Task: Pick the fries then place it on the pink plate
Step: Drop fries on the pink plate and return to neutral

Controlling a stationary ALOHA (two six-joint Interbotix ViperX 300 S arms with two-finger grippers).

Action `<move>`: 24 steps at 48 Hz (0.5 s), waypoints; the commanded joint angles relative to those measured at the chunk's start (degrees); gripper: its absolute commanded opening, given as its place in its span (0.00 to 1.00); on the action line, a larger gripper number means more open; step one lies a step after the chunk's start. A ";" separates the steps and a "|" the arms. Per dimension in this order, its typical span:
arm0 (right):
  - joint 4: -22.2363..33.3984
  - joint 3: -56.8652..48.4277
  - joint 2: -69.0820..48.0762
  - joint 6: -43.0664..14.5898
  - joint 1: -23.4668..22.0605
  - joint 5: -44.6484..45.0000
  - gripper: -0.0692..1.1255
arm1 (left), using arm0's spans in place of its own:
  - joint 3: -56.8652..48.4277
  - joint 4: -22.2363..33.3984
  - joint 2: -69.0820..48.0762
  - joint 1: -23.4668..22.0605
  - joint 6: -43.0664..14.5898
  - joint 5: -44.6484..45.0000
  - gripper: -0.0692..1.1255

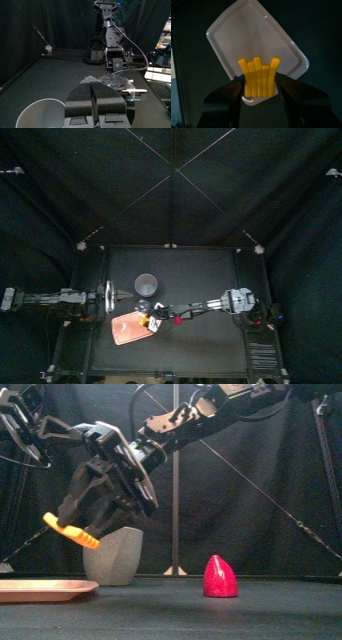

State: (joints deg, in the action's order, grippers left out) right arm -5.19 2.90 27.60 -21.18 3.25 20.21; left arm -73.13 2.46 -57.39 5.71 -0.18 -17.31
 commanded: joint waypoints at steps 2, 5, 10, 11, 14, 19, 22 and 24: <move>1.23 4.22 0.26 -0.18 0.00 -0.44 0.81 | 0.53 0.00 -0.09 0.09 0.00 -0.18 0.07; 1.93 5.01 0.88 -0.18 0.00 -0.70 0.87 | 0.35 0.00 -0.18 0.09 0.00 -0.26 0.07; 1.76 5.89 1.32 -0.26 -0.09 -0.97 0.93 | 0.35 0.00 -0.18 0.09 0.00 -0.09 0.07; 1.93 5.89 1.32 -0.26 0.00 -1.05 0.93 | 0.35 0.09 -0.18 0.09 0.00 -0.09 0.07; 1.93 5.63 0.97 -0.35 0.09 -1.49 0.93 | 0.35 0.09 -0.18 0.09 0.00 0.09 0.07; 1.67 3.96 -0.35 -0.44 0.26 -1.85 0.93 | 0.18 0.09 -0.18 0.09 0.00 0.18 0.08; 1.58 2.02 -1.85 -0.44 0.26 -2.64 0.93 | 0.09 0.00 -0.18 0.09 0.00 0.09 0.07; 1.32 0.44 -2.90 -0.53 0.26 -3.60 0.93 | 0.09 0.09 -0.18 0.09 0.00 0.18 0.07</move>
State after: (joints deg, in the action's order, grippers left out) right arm -3.52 4.75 29.71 -21.53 3.43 18.28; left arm -73.74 2.37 -57.66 5.71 -0.18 -16.96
